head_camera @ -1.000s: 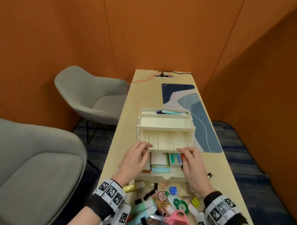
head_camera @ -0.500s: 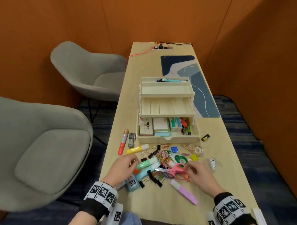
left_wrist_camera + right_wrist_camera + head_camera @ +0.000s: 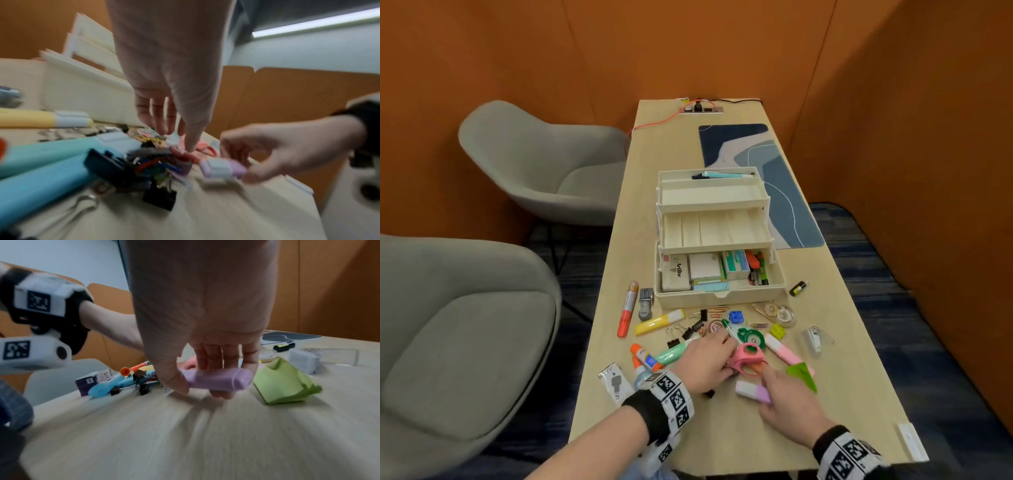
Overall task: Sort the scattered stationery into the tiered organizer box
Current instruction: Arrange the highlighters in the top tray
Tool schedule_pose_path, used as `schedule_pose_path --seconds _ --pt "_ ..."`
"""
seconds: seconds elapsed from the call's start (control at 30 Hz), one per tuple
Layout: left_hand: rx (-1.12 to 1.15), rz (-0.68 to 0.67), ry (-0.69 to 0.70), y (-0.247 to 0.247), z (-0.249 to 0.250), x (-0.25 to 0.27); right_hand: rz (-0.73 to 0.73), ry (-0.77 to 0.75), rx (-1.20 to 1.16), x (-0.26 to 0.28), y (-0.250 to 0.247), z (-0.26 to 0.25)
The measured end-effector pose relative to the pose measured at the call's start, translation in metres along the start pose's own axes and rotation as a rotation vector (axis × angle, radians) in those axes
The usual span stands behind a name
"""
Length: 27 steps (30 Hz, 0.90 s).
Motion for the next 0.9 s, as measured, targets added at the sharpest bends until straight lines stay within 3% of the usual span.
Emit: schedule_pose_path --seconds 0.23,0.4,0.53,0.7,0.9 --pt "-0.113 -0.053 -0.048 0.011 0.001 -0.014 0.064 0.068 -0.069 0.012 -0.002 0.021" --pt "-0.053 0.087 -0.08 0.0 -0.021 0.004 0.139 0.102 0.031 0.0 -0.012 0.011" --pt "-0.007 0.168 -0.238 -0.01 -0.059 0.034 0.145 0.119 0.099 -0.019 -0.014 -0.006" --pt "-0.076 0.097 -0.381 -0.006 -0.089 0.045 0.085 0.13 0.139 -0.027 -0.02 -0.018" --pt "-0.096 0.029 -0.409 0.002 -0.093 0.031 0.029 0.042 0.096 -0.017 -0.023 -0.004"
Point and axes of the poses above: each hand's wrist, its own x-axis away from the middle knuckle, its own y-axis out of the palm, z = x × y, the point moved 2 cm from there along -x, towards the middle knuckle, and after that the axes turned 3 degrees about -x, right-handed, at the moved point
